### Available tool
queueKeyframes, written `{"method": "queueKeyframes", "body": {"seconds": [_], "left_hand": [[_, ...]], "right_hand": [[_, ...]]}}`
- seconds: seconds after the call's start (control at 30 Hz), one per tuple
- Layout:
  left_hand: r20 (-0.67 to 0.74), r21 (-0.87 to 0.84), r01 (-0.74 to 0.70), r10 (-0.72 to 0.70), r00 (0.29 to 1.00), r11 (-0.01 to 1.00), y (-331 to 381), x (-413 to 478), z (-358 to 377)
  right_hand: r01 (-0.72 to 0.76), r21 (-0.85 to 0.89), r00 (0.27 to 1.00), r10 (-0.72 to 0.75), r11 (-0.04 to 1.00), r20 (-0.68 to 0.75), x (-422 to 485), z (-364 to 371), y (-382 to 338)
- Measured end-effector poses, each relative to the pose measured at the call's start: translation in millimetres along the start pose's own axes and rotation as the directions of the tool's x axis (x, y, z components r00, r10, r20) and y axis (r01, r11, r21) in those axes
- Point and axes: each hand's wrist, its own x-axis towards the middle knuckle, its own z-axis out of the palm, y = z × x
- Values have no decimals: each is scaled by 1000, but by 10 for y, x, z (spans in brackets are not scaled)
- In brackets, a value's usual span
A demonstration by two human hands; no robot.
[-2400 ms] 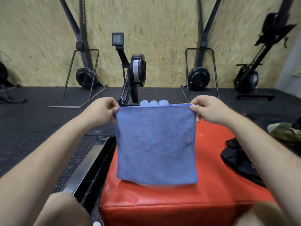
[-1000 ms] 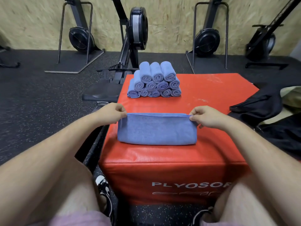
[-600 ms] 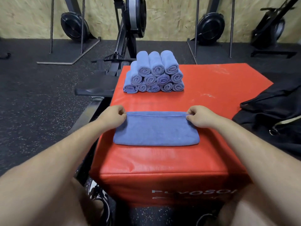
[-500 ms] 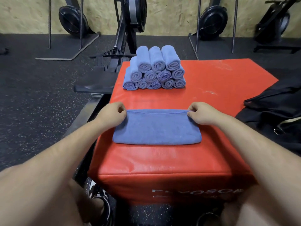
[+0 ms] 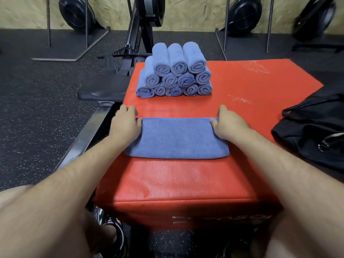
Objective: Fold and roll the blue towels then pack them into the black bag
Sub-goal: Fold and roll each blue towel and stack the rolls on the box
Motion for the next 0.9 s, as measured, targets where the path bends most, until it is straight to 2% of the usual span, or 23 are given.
{"method": "queueKeyframes", "body": {"seconds": [0.07, 0.13, 0.2, 0.27, 0.33, 0.4, 0.6, 0.77, 0.9], "left_hand": [[-86, 145, -64, 77, 993, 987, 151, -61, -14], [-58, 70, -186, 190, 980, 980, 403, -168, 9], [38, -82, -300, 304, 952, 950, 655, -300, 92], [161, -161, -312, 336, 928, 936, 795, -399, 200], [269, -155, -265, 299, 916, 952, 816, -431, 291], [314, -110, -244, 266, 911, 964, 781, -423, 315], [333, -39, -157, 161, 929, 987, 485, -408, 256], [336, -45, -75, 86, 938, 996, 132, -383, 157], [363, -56, -66, 82, 928, 996, -2, -384, 118]], "right_hand": [[35, -185, 983, -67, 982, -169, -118, -42, -156], [151, -234, 939, -214, 960, -271, -247, 3, -381], [314, -149, 917, -341, 938, -210, -374, 165, -611], [381, -33, 922, -382, 924, -62, -467, 380, -770], [375, 14, 927, -375, 927, 29, -486, 539, -798], [369, 17, 927, -370, 929, 59, -463, 600, -746], [252, -4, 963, -251, 968, 96, -412, 551, -388], [135, 19, 986, -136, 991, 93, -399, 480, -28], [125, 42, 987, -128, 991, 100, -417, 450, 55]]}}
